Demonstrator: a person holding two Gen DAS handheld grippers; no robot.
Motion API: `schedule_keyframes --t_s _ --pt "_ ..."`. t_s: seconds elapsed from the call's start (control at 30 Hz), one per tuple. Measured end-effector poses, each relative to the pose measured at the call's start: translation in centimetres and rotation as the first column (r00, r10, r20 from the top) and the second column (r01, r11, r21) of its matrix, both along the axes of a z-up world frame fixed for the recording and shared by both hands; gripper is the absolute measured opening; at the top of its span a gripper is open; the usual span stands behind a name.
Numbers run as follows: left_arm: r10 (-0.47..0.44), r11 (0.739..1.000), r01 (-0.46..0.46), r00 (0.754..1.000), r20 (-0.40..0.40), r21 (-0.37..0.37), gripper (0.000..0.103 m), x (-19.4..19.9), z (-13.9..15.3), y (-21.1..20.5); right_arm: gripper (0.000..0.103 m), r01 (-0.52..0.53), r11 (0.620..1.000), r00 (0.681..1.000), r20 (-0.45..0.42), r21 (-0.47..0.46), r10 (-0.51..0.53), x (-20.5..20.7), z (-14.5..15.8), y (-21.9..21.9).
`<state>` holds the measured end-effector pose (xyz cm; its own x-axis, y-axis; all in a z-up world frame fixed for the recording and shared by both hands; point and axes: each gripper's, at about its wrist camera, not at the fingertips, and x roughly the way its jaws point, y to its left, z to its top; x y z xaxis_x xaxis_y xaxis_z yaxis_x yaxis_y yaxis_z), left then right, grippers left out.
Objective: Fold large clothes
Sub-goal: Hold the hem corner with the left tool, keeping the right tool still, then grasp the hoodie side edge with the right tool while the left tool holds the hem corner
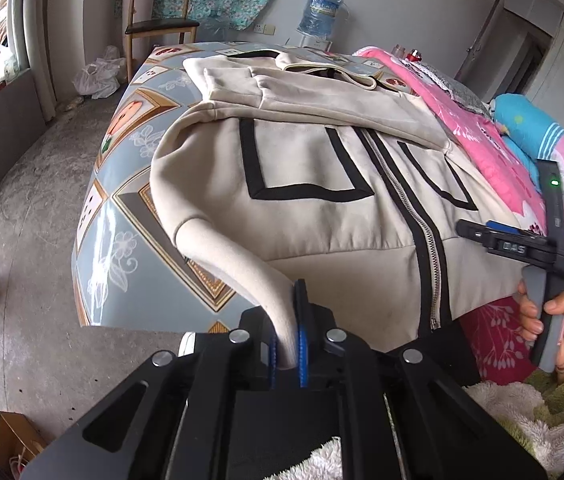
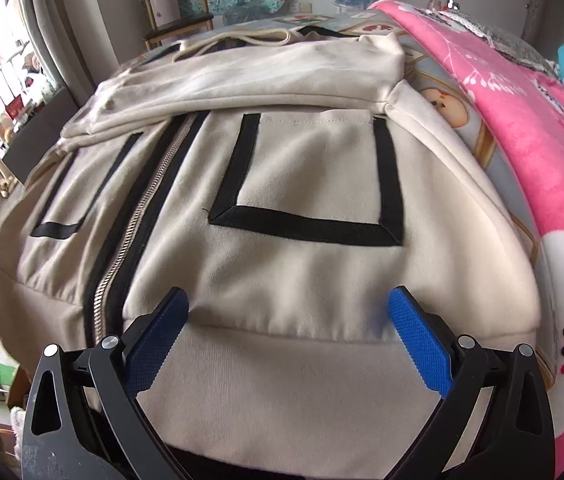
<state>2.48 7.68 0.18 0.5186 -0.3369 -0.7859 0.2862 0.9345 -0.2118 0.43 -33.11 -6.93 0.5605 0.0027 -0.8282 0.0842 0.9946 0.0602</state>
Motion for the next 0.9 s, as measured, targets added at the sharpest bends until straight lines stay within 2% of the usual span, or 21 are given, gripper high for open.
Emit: schedule_keyframes --t_s 0.2,0.37,0.57,0.77,0.9 --pt "-0.004 0.999 0.004 1.0 -0.014 0.043 0.007 1.2 -0.5 -1.3 0.097 0.01 0.999 1.0 0.022 -0.034 -0.009 -5.4 1.2 -3.5" --pt "0.008 0.995 -0.005 1.0 -0.028 0.104 0.007 1.8 -1.1 -2.5 0.097 0.069 0.998 0.998 0.005 -0.002 -0.069 -8.5 1.5 -6.8" --pt "0.001 0.985 0.003 1.0 -0.027 0.17 0.008 2.2 -1.4 -3.6 0.092 0.097 0.995 0.995 -0.01 0.021 -0.097 -8.0 1.2 -8.9" --pt "0.006 0.986 -0.001 0.999 -0.032 0.167 0.008 2.4 -1.5 -3.5 0.084 0.111 0.989 0.994 -0.028 0.1 -0.109 -6.6 0.6 -10.6" --pt "0.005 0.986 0.001 0.999 -0.032 0.168 0.008 2.4 -1.6 -3.5 0.079 0.102 0.989 0.995 -0.029 0.107 -0.1 -6.7 0.6 -10.6"
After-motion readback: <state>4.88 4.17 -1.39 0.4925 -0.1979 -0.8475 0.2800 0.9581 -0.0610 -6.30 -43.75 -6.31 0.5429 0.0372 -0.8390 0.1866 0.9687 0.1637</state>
